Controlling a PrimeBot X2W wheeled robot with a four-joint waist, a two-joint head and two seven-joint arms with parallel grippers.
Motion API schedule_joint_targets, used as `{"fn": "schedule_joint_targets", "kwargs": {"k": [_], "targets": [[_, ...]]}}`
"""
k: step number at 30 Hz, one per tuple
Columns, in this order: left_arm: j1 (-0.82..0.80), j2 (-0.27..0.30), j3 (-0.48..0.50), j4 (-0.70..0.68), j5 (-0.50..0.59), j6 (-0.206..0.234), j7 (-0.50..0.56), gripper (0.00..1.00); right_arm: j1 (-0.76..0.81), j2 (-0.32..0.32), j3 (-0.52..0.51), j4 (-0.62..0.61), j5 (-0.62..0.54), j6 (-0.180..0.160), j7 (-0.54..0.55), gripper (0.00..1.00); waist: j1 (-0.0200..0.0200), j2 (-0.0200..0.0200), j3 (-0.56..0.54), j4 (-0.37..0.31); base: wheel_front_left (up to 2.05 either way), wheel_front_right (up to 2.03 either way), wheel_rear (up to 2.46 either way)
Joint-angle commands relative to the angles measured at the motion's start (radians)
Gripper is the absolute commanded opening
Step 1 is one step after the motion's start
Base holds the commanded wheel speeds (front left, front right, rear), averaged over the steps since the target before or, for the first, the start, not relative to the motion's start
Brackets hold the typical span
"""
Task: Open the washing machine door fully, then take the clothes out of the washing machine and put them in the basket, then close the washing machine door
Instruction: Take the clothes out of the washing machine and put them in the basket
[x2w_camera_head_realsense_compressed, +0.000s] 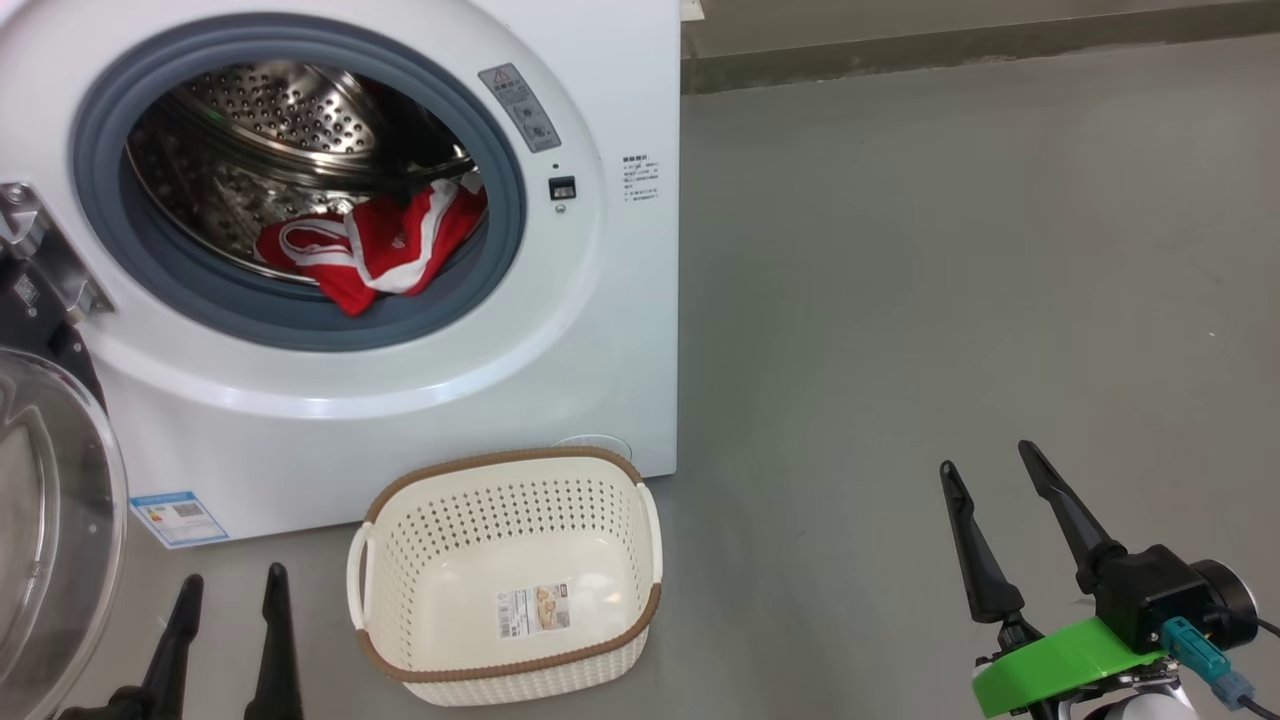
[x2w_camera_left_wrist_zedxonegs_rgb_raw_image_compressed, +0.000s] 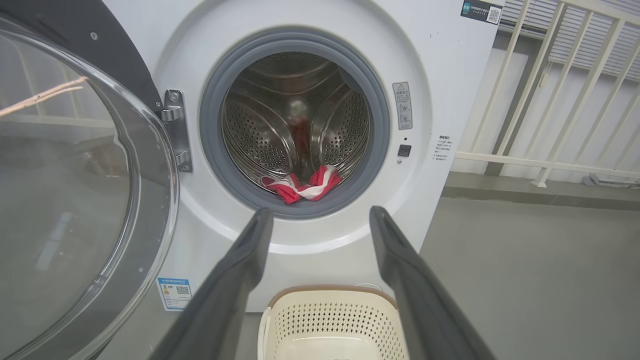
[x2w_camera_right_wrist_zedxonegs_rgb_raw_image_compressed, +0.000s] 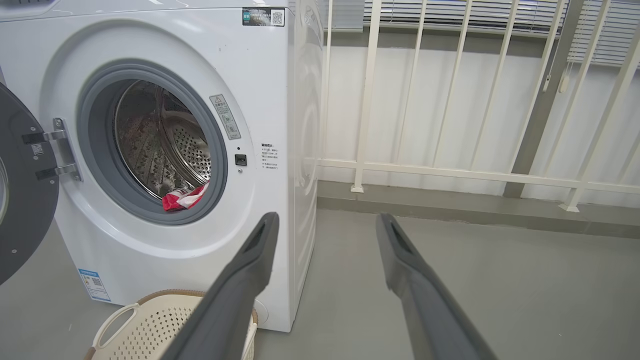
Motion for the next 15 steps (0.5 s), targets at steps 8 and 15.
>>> {"fn": "schedule_joint_targets", "kwargs": {"k": [8, 15], "targets": [[-0.013, 0.019, 0.022, -0.054, 0.017, 0.02, 0.012, 1.0, -0.02, -0.004, 0.023, -0.027, 0.01, 0.006, -0.006, 1.0, 0.0, 0.0, 0.001, 0.001, 1.07, -1.07, 0.0], [-0.015, 0.019, 0.022, -0.076, -0.002, 0.01, 0.0, 1.0, -0.019, -0.004, 0.024, -0.024, 0.01, 0.006, -0.006, 1.0, 0.0, 0.0, 0.002, 0.004, 1.9, -1.9, 0.0]]}}
